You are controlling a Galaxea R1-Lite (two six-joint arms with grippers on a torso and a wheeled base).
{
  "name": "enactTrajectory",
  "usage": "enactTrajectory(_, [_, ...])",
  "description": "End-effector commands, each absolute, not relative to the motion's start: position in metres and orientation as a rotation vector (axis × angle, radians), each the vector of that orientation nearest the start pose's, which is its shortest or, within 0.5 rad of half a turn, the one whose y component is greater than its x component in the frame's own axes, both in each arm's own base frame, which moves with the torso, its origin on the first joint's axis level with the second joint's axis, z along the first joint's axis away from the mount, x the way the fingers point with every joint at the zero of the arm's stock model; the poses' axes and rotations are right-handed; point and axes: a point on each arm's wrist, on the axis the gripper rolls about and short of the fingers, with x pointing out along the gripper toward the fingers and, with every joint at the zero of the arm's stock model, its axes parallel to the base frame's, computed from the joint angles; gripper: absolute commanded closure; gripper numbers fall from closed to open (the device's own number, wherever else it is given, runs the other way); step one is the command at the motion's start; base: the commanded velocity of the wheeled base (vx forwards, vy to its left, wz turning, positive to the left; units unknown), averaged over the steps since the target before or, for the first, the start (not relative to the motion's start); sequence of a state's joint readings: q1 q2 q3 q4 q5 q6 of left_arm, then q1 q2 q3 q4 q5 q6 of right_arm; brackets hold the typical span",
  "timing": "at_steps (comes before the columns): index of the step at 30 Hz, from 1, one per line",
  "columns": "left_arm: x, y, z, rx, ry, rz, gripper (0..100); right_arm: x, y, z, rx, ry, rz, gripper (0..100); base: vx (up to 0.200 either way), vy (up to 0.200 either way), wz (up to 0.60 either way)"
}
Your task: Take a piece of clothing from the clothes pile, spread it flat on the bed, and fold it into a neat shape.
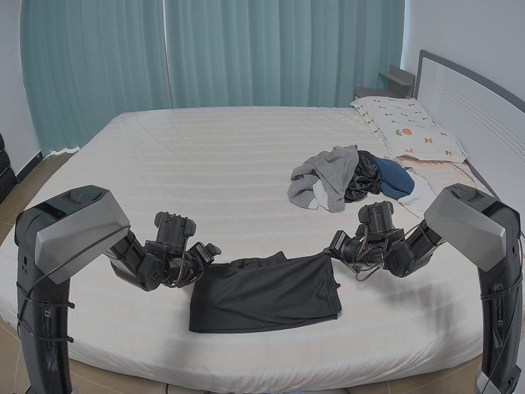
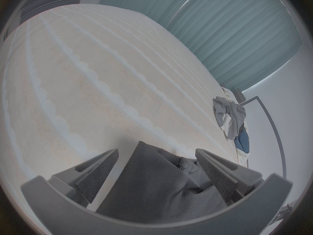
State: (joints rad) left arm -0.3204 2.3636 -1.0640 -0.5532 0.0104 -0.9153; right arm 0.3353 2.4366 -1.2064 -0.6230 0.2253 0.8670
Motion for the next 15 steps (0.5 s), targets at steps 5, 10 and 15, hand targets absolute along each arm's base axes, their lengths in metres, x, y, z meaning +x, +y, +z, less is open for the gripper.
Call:
enactTrajectory(5, [0.3882,-0.1299,-0.015,-0.726,0.811,0.094,100,0.4153,0.1504,-0.0023,0.783,0.806,0.245,100,0.0,0.0,0.0])
enactTrajectory(10, [0.3885,-0.128,-0.014,-0.722,0.795,0.119,100,0.4164,0.15,-0.002,0.786,0.803,0.245,100,0.0,0.0,0.0])
enactTrajectory(15, [0.3896,-0.1248,-0.0151,-0.715,0.772,0.161,100,0.4187,0.1508,-0.0011,0.788,0.788,0.251,100,0.0,0.0,0.0])
